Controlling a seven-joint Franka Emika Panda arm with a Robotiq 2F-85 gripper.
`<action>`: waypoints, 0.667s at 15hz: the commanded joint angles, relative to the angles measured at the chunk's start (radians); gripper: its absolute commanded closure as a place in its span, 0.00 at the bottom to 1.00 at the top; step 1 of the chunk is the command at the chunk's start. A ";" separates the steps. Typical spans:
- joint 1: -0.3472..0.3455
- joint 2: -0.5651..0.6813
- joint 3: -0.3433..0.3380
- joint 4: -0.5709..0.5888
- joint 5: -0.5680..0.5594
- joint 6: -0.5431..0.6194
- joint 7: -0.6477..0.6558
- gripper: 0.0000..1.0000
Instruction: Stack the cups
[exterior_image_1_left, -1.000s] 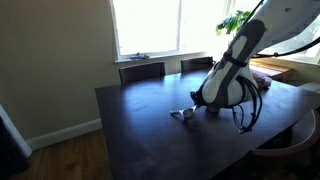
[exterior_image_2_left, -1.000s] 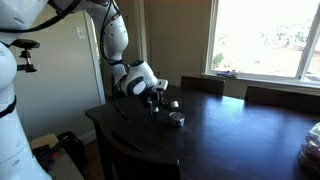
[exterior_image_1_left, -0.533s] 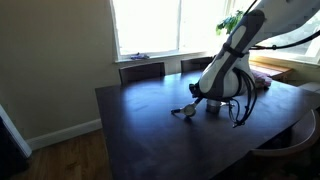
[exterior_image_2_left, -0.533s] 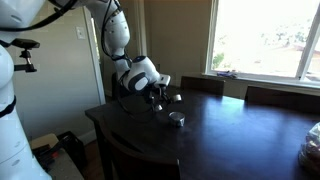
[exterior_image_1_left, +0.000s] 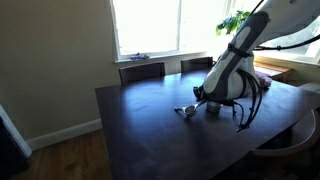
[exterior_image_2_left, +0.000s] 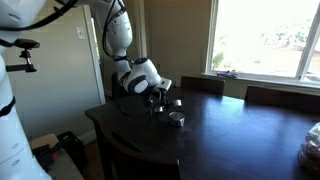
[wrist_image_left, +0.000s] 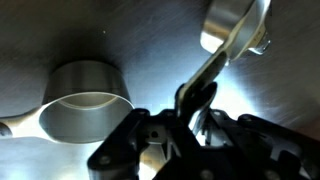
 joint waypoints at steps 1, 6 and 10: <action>-0.050 -0.076 0.054 -0.073 0.008 -0.002 0.033 0.95; -0.076 -0.101 0.077 -0.098 0.028 -0.002 0.078 0.95; -0.108 -0.133 0.096 -0.132 0.041 -0.001 0.112 0.96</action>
